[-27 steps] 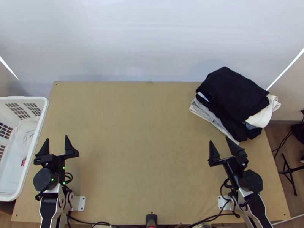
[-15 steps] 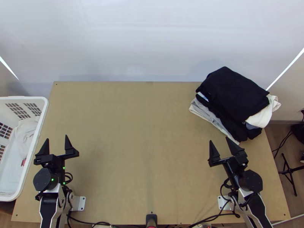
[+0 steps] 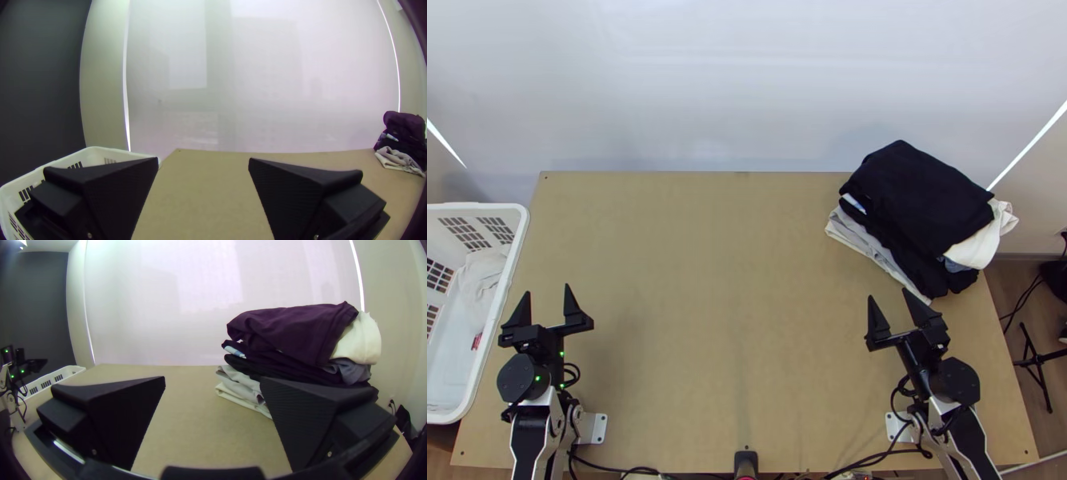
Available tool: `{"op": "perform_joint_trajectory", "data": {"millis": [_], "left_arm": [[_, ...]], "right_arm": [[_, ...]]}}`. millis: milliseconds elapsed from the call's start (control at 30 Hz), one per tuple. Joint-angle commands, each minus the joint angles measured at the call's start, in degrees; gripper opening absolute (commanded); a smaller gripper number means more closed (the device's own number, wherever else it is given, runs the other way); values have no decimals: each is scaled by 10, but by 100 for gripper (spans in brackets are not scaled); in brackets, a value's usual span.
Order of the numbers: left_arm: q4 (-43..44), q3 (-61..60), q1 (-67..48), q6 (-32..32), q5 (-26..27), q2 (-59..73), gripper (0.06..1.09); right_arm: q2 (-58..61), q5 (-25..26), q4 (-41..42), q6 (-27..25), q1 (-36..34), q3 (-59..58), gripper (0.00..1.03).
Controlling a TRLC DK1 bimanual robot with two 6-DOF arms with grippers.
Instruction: Fold the t-shirt
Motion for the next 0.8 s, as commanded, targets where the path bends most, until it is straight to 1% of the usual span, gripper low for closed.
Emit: {"op": "perform_joint_trajectory", "data": {"millis": [0, 100, 233, 333, 400, 500, 600, 700, 767], "left_arm": [[14, -1, -2, -12, 8, -1, 104], [86, 7, 4, -8, -8, -1, 104], [78, 64, 2, 21, -4, -1, 104], [77, 114, -9, 31, -1, 4, 104], [62, 160, -11, 31, -1, 25, 104], [42, 238, -10, 27, -8, 92, 104], [6, 321, -5, 14, -42, 169, 104], [-54, 419, 5, -4, -72, 247, 104], [-101, 479, 35, -21, -88, 302, 104]], "right_arm": [[0, 0, 0, 0, 0, 0, 99], [0, 1, 0, 1, 0, 0, 99], [0, 0, 0, 0, 0, 0, 99], [0, 0, 0, 0, 0, 0, 99], [0, 0, 0, 0, 0, 0, 99], [0, 0, 0, 0, 0, 0, 99], [0, 0, 0, 0, 0, 0, 99], [0, 0, 0, 0, 0, -1, 99], [0, 0, 0, 0, 0, 0, 99]]}}
